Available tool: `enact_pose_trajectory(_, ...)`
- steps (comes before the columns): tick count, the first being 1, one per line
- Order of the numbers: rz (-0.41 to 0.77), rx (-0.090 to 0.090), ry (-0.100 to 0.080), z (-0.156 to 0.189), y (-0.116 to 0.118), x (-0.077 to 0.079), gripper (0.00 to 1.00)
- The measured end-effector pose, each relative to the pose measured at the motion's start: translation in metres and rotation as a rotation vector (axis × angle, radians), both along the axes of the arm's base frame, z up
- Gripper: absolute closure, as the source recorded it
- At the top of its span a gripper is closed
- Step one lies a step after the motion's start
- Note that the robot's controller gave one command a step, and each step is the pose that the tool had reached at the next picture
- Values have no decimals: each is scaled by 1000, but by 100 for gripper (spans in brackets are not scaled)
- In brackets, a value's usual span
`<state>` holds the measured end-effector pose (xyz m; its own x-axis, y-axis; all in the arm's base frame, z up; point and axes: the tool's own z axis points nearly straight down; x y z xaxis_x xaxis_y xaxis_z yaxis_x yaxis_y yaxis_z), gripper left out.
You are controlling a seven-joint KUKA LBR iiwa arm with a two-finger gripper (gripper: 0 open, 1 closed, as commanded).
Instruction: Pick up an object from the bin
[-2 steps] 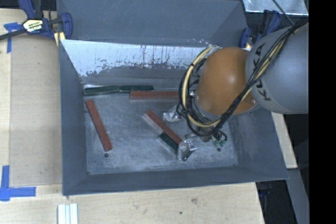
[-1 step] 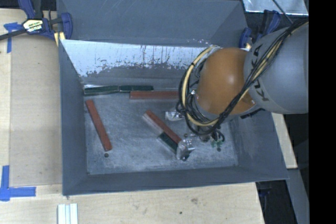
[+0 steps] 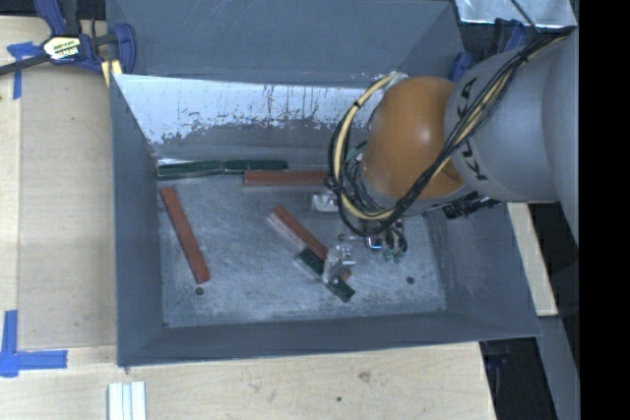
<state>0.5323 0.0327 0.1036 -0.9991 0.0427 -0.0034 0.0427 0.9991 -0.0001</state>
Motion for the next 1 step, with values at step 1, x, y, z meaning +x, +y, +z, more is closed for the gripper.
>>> enact_pose_trajectory(1, -23, 1, -14, -20, 1, -8, 100)
